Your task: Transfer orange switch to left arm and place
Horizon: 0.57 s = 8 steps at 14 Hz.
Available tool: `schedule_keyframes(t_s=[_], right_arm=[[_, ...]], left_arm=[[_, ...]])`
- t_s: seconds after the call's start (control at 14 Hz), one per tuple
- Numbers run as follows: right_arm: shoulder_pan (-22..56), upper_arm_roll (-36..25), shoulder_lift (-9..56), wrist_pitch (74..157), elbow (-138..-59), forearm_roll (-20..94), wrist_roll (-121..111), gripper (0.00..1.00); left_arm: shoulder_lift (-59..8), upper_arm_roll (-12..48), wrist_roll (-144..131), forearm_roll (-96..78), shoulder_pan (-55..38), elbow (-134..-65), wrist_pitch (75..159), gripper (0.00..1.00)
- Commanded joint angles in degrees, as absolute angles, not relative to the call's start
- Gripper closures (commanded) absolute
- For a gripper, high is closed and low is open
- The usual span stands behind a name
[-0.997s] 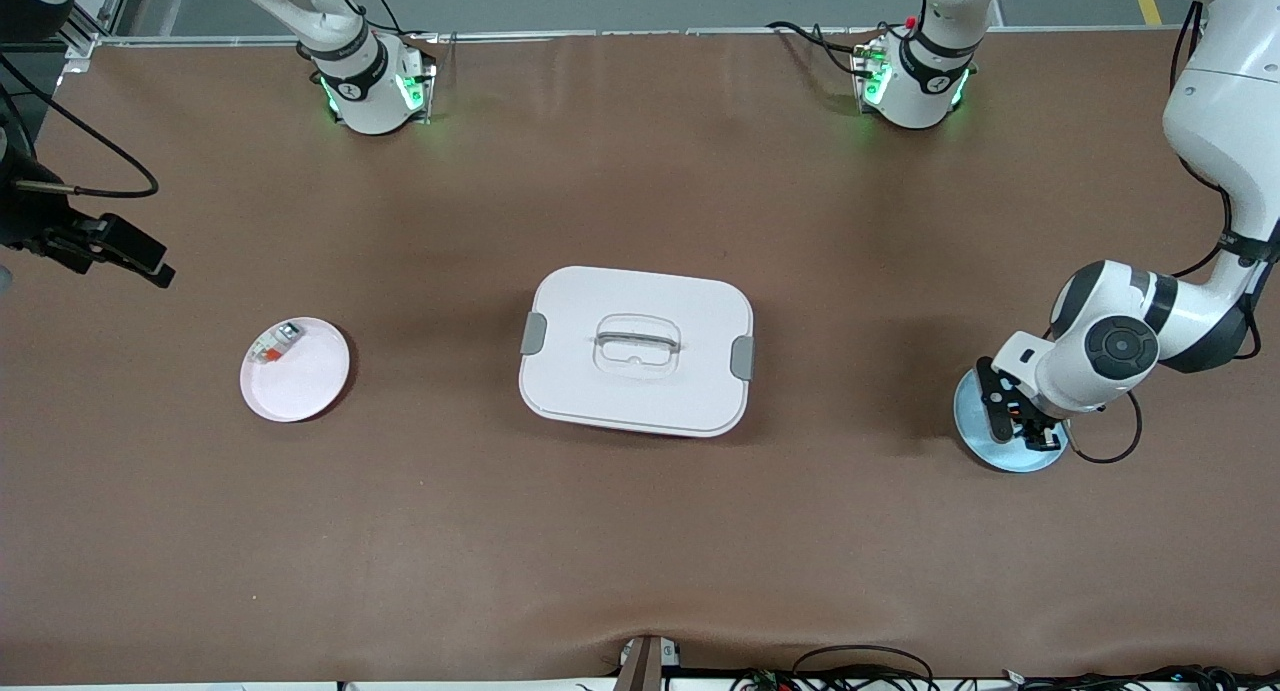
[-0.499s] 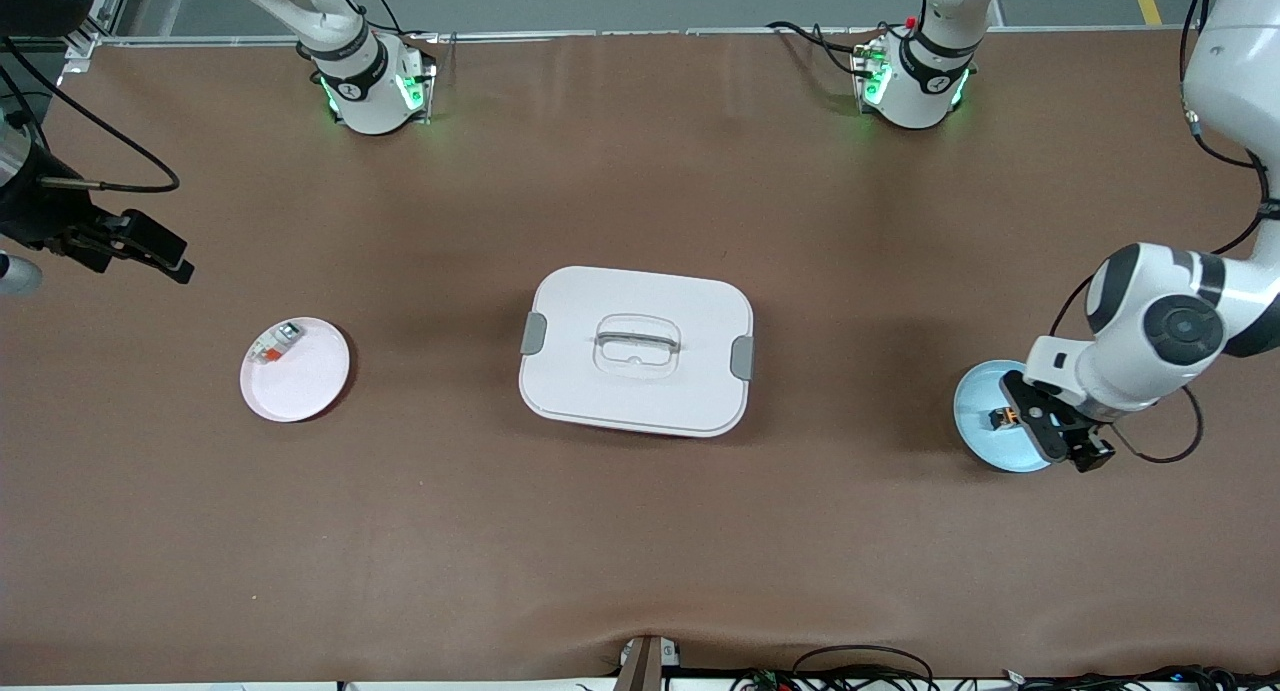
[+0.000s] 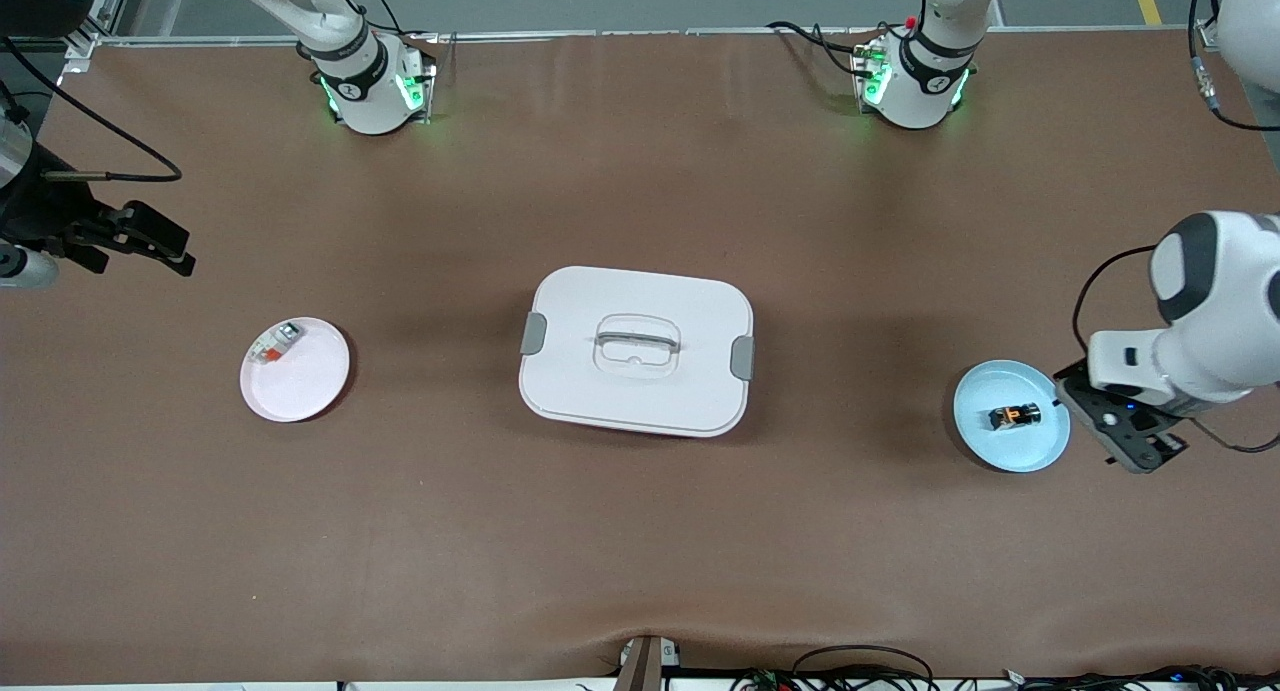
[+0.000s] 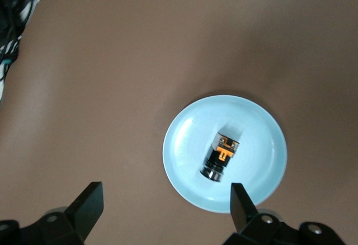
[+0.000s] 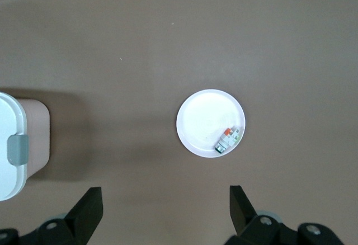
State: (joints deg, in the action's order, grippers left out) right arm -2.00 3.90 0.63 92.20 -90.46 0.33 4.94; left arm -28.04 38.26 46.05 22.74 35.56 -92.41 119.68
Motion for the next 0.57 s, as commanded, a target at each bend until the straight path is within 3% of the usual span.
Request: schedule_keyframes(t_s=[0.0, 0.14, 0.5], right_arm=[[-2.0, 4.0, 1.2, 89.1, -89.3, -0.8, 4.2, 0.00], [-1.1, 4.0, 1.2, 88.2, -89.3, -1.8, 4.2, 0.00], [-0.8, 4.0, 1.2, 88.1, -89.4, -2.4, 4.2, 0.00]], left_arm=[[-26.7, 41.1, 35.6, 21.5, 35.5, -84.4, 108.7, 0.00], [-26.4, 42.7, 25.7, 21.2, 35.2, -81.2, 103.2, 0.00], [-22.3, 43.9, 5.6, 16.2, 35.5, -80.2, 100.9, 0.00]])
